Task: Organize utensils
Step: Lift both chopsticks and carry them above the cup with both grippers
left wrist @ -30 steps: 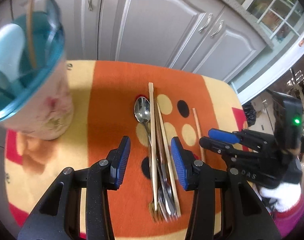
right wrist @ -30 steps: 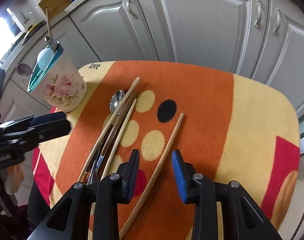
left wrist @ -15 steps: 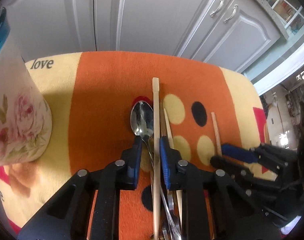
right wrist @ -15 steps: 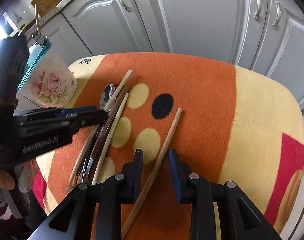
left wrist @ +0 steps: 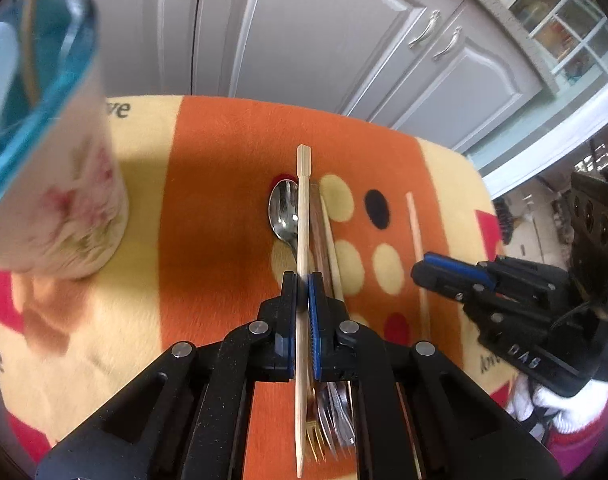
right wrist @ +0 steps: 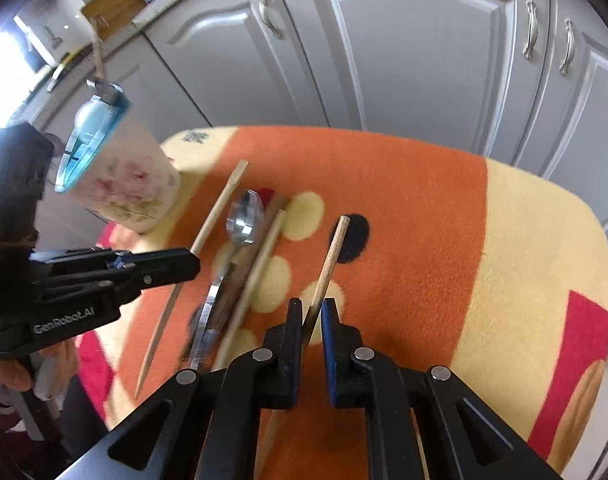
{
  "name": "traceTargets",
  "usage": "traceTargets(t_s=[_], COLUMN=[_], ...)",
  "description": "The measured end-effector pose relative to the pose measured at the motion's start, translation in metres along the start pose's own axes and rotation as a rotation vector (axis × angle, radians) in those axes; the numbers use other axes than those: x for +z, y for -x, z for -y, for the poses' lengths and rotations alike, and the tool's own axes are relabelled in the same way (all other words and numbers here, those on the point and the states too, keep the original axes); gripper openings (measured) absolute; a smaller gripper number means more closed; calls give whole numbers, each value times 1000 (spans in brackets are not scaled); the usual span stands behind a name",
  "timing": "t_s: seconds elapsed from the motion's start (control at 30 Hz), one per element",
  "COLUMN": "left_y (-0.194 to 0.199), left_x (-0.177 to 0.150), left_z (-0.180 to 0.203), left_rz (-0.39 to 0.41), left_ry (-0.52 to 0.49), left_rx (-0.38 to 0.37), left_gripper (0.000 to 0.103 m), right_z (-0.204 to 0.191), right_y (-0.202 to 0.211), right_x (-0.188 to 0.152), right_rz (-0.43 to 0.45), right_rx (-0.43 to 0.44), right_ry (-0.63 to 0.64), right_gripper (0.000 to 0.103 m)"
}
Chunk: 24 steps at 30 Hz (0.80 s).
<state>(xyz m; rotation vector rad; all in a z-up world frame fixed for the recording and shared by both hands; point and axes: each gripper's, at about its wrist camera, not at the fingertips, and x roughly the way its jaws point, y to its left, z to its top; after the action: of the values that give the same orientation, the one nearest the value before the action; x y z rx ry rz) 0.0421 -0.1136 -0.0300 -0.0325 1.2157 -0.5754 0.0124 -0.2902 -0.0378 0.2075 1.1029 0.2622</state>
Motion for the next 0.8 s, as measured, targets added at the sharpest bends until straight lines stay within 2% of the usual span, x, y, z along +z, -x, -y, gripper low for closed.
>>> traceTargets(t_s=[0.37, 0.5, 0.6, 0.7, 0.8], left_y=[86, 128, 156, 174, 184], left_x=[-7, 2, 12, 21, 23], left_z=[7, -4, -17, -34, -41], left_rz=[167, 274, 361, 408, 435], left_ry=[2, 14, 31, 68, 82], left_rx=[-89, -83, -50, -32, -20], left_gripper=[4, 4, 4, 4, 4], right_z=[-27, -47, -61, -76, -74], right_y=[73, 95, 108, 113, 102], right_x=[0, 9, 19, 29, 34], right_rz=[124, 177, 215, 236, 208], right_rx=[48, 67, 94, 77, 93], right_ry=[69, 109, 136, 177, 173], right_gripper=[6, 6, 5, 5, 5])
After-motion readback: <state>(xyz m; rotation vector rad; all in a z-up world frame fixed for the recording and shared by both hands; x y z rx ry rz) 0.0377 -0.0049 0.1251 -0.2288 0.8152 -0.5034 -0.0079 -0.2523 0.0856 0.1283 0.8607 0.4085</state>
